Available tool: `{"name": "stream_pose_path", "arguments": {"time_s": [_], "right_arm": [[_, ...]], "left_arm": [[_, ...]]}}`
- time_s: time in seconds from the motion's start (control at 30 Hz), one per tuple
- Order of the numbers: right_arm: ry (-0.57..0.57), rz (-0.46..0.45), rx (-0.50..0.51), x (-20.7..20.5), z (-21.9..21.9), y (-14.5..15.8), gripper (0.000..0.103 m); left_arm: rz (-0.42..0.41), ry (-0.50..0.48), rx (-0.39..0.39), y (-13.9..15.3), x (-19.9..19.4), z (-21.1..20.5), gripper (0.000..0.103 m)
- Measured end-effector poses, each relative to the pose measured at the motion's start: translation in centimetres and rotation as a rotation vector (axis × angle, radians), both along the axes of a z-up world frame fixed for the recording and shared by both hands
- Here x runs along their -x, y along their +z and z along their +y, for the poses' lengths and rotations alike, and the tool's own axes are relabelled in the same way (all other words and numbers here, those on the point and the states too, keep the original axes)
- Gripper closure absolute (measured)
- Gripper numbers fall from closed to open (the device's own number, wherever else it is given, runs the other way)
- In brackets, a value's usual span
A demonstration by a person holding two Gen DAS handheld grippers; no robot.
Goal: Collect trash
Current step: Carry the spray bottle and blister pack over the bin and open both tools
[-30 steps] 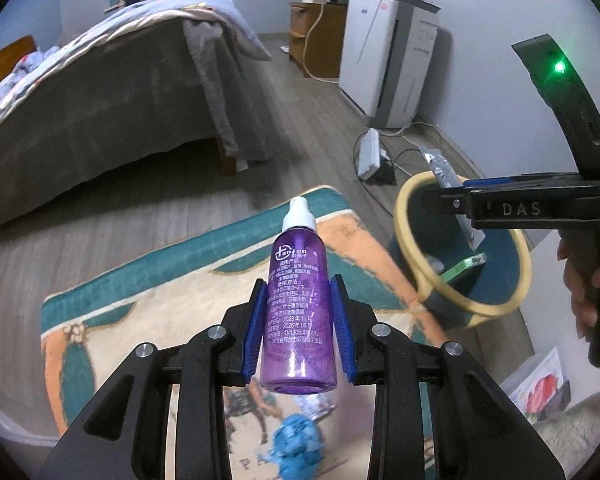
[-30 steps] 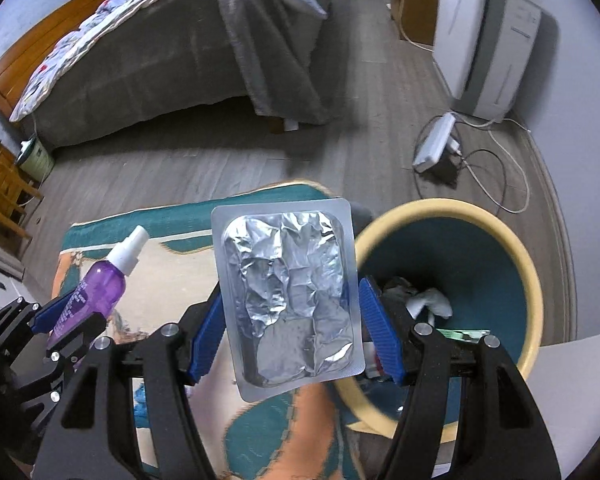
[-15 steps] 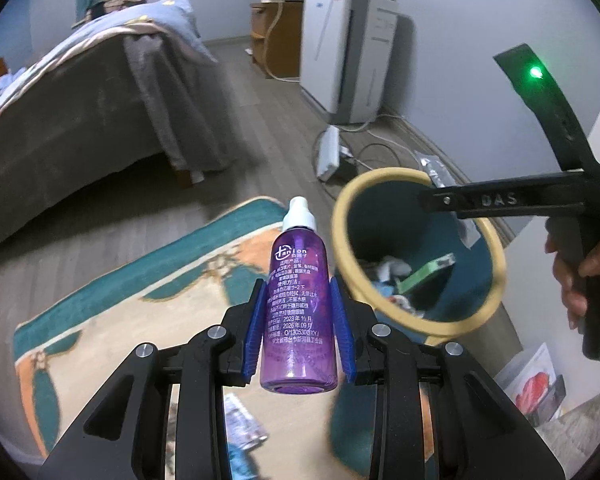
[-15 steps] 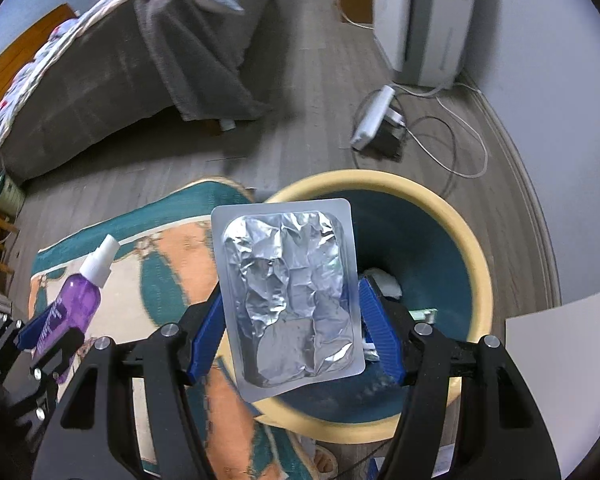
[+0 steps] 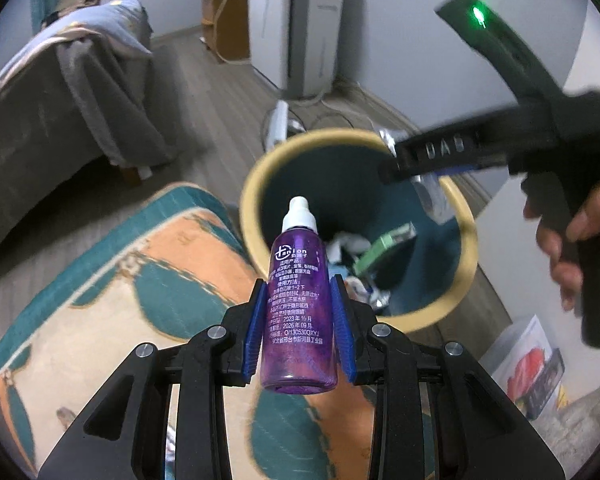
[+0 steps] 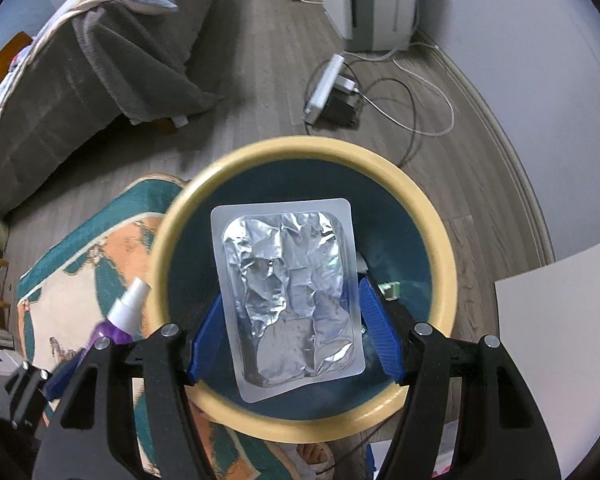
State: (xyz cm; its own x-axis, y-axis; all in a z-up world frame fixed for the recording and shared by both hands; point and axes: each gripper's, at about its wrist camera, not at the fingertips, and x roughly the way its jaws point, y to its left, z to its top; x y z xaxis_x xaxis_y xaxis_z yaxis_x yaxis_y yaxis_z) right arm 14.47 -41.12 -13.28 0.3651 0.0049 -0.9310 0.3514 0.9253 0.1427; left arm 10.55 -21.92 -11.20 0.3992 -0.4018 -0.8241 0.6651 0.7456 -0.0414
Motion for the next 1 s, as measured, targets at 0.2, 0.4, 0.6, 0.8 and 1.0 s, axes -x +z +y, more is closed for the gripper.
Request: {"name": "stream_pose_path", "arguments": {"time_s": [0.2,0.4,0.6,0.8,1.0], "right_arm": [[-0.039,0.045,-0.008,0.7,-1.7,-1.4,0.039],[-0.027,0.075,0.008,0.8,-1.9,-2.2,0.039],[0.0,0.061,0.027,0.7,-1.6,-2.0,0.038],[-0.008,0.02,0.047,0.6,-1.8,-1.5,0.019],[-0.033,0.01,0.052,0.5,-1.7,-1.1,0.009]], "left_arm": [[0.032,-0.032,-0.05,-2.1,0.6,-2.0,0.07],[0.044,-0.042,-0.08,-3.2,0.5,-3.4,0.07],[0.029,-0.045,-0.077,-3.2,0.4,-4.0,0.069],[0.025,-0.03,-0.088,-3.4,0.2,-4.0,0.053],[-0.003,-0.009,-0.062,-2.4,0.3,-3.1,0.024]]}}
